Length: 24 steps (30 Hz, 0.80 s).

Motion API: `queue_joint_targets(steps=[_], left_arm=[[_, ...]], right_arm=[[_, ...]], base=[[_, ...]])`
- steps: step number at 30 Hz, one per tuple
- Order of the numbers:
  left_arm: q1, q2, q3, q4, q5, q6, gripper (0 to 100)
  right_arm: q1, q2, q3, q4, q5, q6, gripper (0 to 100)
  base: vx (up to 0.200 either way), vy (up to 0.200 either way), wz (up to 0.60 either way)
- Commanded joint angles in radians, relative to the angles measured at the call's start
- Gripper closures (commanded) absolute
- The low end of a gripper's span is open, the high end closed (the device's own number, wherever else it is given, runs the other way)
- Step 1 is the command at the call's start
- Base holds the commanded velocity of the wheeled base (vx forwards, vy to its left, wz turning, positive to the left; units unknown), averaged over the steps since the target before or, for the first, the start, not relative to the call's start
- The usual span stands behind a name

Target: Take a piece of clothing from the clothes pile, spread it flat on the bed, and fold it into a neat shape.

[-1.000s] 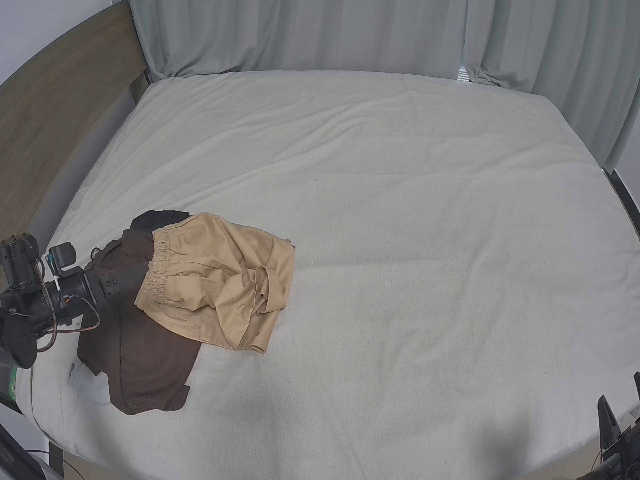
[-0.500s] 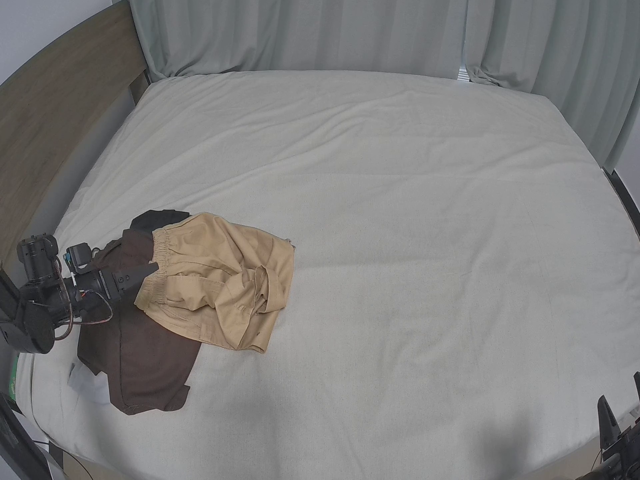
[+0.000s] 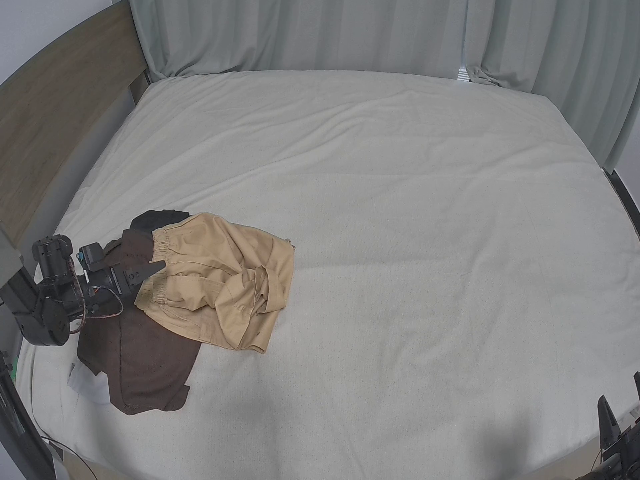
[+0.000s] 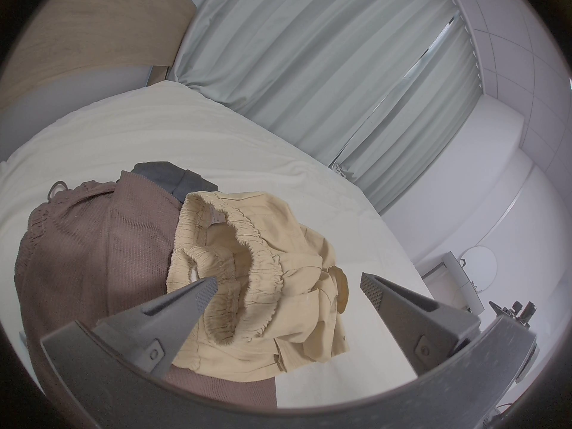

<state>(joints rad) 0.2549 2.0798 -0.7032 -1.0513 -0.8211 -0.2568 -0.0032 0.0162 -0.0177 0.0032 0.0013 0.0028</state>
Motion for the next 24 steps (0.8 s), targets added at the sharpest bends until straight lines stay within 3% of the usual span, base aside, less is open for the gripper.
queue_joint_targets(steps=[1, 24], left_arm=[[-0.006, 0.056, -0.036, -0.001, -0.001, -0.002, 0], [-0.095, 0.071, -0.042, -0.09, -0.006, -0.099, 0]], right_arm=[[0.0, -0.016, 0.018, 0.0, 0.0, -0.001, 0], [0.0, -0.016, 0.018, 0.0, 0.0, -0.001, 0]], base=[[0.0, 0.0, 0.0], [0.0, 0.0, 0.0]])
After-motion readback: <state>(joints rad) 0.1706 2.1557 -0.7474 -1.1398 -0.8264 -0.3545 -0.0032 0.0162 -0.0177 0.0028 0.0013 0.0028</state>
